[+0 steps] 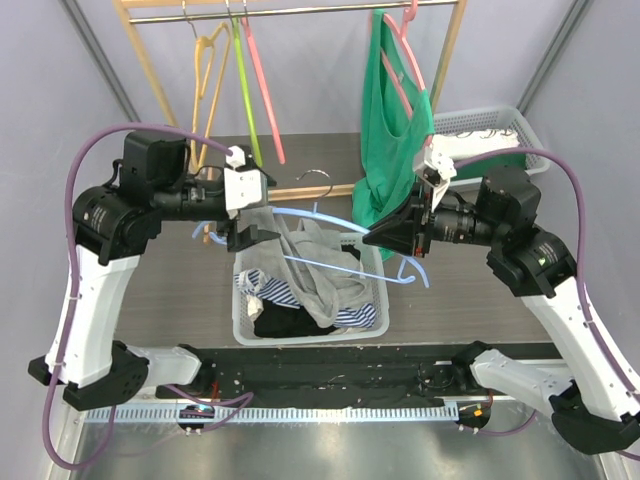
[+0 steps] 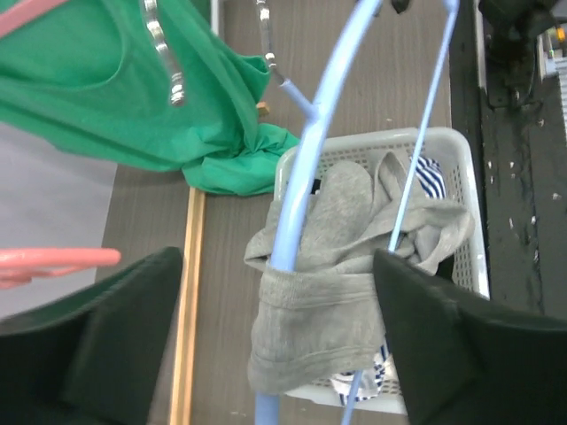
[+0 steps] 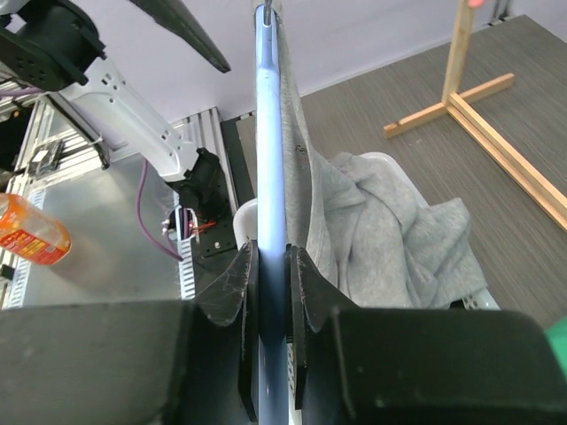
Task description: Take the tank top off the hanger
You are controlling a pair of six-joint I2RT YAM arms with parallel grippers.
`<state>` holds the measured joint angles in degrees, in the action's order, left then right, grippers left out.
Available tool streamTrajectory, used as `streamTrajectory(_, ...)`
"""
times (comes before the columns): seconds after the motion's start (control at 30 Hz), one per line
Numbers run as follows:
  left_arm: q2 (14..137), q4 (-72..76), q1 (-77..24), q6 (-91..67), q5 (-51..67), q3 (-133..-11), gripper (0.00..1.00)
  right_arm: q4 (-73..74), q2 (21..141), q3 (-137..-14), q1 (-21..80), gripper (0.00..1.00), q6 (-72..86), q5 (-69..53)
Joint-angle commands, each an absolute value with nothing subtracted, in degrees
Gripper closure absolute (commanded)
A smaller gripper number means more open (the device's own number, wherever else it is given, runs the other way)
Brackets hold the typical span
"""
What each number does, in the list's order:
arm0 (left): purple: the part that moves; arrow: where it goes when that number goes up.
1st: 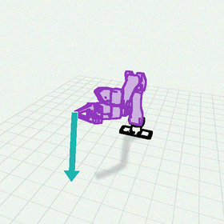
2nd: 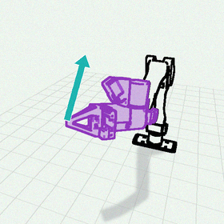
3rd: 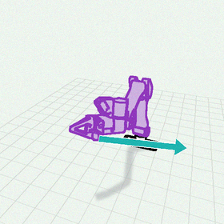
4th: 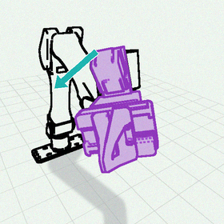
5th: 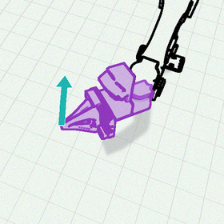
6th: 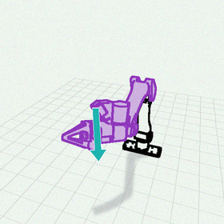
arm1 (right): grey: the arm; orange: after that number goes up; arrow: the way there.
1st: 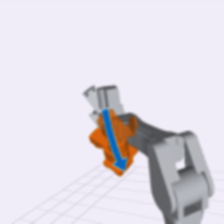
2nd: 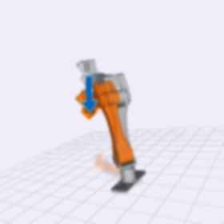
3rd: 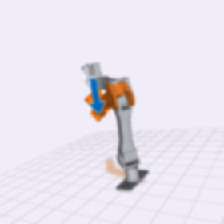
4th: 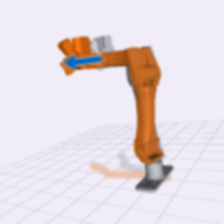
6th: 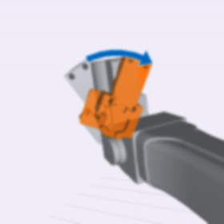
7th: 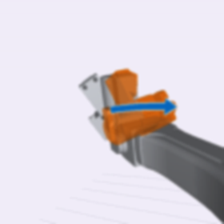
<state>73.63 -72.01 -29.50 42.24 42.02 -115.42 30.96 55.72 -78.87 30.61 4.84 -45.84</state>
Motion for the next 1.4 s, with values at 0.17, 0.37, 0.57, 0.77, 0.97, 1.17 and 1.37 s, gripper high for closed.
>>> streamTrajectory(0.17, 65.1, -64.5, -28.5, 28.9, 36.0, -111.0, 0.0, 26.5, 52.2, -78.6, 30.4, 0.99, 6.6, -40.9)
streamTrajectory(0.37, 55.1, -58.5, -27.7, 19.5, 27.5, -93.0, 0.22, 25.1, 51.2, -78.5, 30.3, 0.99, 7.6, -40.7)
streamTrajectory(0.57, 50.4, -53.9, -26.4, 11.8, 29.3, -85.3, 0.29, 24.8, 51.3, -78.9, 30.4, 0.99, 8.5, -42.2)
streamTrajectory(0.77, 53.1, -49.1, -26.4, 6.4, 29.2, -86.7, 0.22, 24.5, 52.4, -79.6, 30.3, 0.99, 9.3, -42.8)
streamTrajectory(0.97, 53.6, -47.9, -26.5, 4.4, 26.8, -87.4, 0.25, 24.8, 52.4, -79.6, 30.4, 0.99, 9.3, -42.8)
streamTrajectory(1.17, 54.2, -46.8, -25.7, 2.2, 29.5, -88.0, 0.52, 25.4, 52.9, -80.5, 30.4, 0.99, 8.9, -42.9)
streamTrajectory(1.37, 55.5, -45.9, -25.6, 0.4, 31.5, -88.6, 0.66, 25.7, 52.9, -80.9, 30.4, 0.99, 8.9, -42.7)
